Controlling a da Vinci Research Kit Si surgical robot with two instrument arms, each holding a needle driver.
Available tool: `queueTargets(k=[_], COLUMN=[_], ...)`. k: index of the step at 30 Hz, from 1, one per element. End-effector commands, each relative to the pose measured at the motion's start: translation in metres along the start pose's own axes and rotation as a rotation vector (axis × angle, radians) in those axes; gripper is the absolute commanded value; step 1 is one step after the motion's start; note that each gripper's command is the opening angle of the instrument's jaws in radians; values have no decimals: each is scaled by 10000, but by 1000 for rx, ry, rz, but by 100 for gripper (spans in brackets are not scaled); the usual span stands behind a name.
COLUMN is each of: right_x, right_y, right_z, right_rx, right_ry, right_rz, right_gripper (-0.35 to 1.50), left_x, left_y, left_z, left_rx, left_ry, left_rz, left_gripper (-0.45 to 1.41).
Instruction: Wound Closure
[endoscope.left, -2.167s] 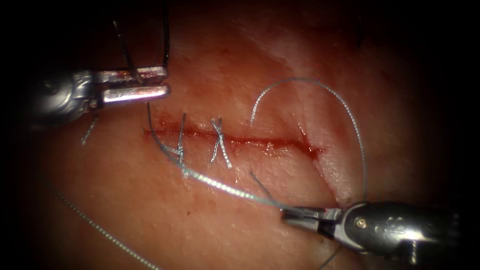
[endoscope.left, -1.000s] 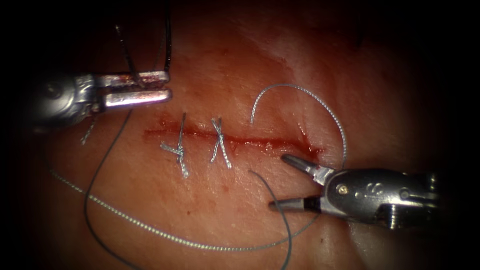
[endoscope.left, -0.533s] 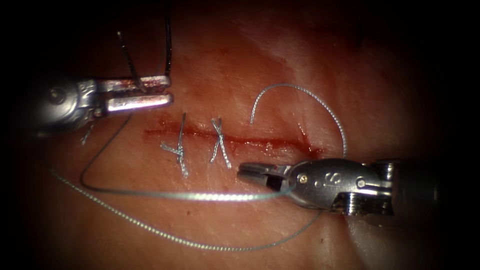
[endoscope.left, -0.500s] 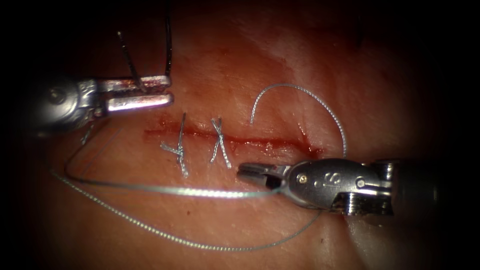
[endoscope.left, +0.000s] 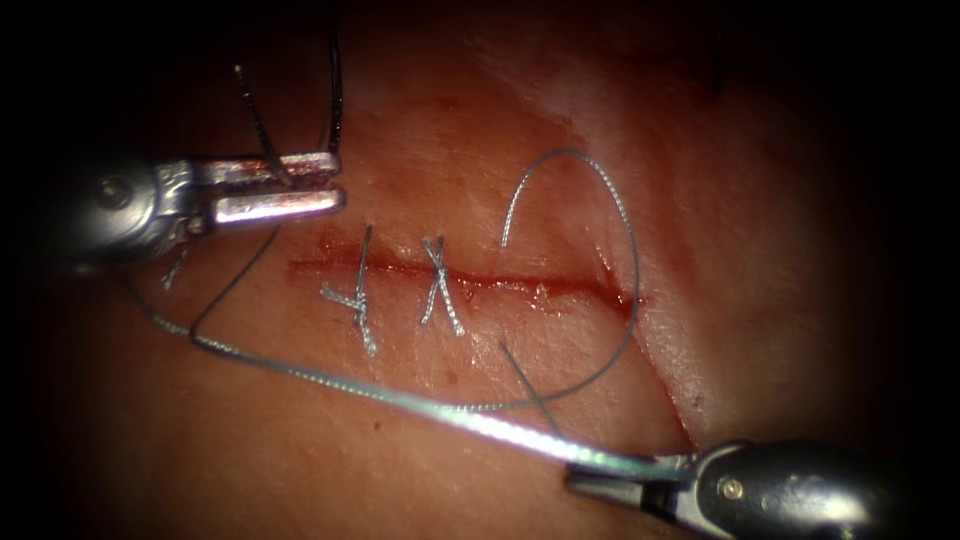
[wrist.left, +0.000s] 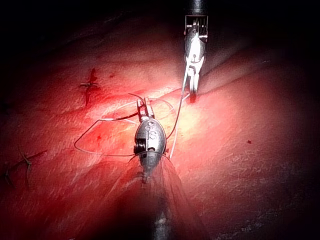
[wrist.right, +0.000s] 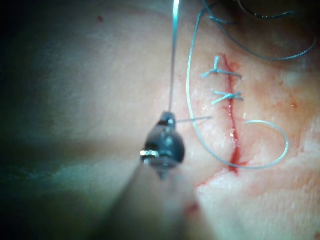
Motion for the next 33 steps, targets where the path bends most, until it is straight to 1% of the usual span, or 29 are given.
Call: queueTargets(k=[1, 2, 3, 4, 6, 9, 10, 11, 12, 13, 14, 15, 16, 20, 21, 25, 28, 29, 33], right_x=[9, 15, 29, 35, 48, 62, 65, 67, 65, 63, 59, 55, 45, 18, 13, -3, -12, -15, -18], right_y=[-30, -40, -57, -63, -72, -74, -72, -64, -59, -54, -48, -42, -30, 0, 5, 30, 50, 62, 78], right_z=[0, -3, -8, -10, -11, -8, -7, -6, -7, -8, -11, -14, -21, -35, -37, -39, -29, -17, 7], right_rx=[25, 34, 51, 56, 63, 63, 62, 49, 37, 28, 20, 17, 2, -60, -85, -117, -175, -200, -240], right_ry=[1, -1, -2, -2, -1, -1, -1, -5, -5, -6, -6, -3, -17, -110, -126, -151, -160, -157, -136], right_rz=[-2, 1, -4, -4, -2, 5, 8, 15, 1, -8, -17, -21, -36, -59, -64, -70, -64, -59, -56], right_gripper=[-35, -35, -35, -35, -35, -35, -13, 78, 98, 110, 116, 116, 116, 130, 130, 126, 125, 125, 125], left_x=[-5, -5, -5, -5, -5, -5, -5, -6, -6, -6, -6, -6, -6, -6, -6, -7, -7, -7, -7], left_y=[1, 1, 1, 1, 1, 1, 1, 1, 1, 1, 0, 0, 0, 0, 0, 1, 1, 1, 1], left_z=[7, 7, 6, 6, 6, 6, 5, 4, 3, 3, 3, 3, 3, 3, 2, 3, 4, 4, 3], left_rx=[1, 1, 1, 1, 1, 0, 0, -1, -2, -2, -2, -2, -2, -2, -3, -5, -4, -4, -4], left_ry=[0, 0, 0, 1, 1, 1, 1, 1, 1, 1, 2, 2, 1, 2, 2, 3, 3, 3, 3], left_rz=[0, 0, 0, 0, 0, 0, 0, 0, 0, 0, 0, 0, 0, 1, 1, 1, 1, 1, 1], left_gripper=[-45, -45, -45, -45, -45, -45, -45, -45, -45, -45, -45, -45, -45, -45, -45, -45, -45, -45, -45])
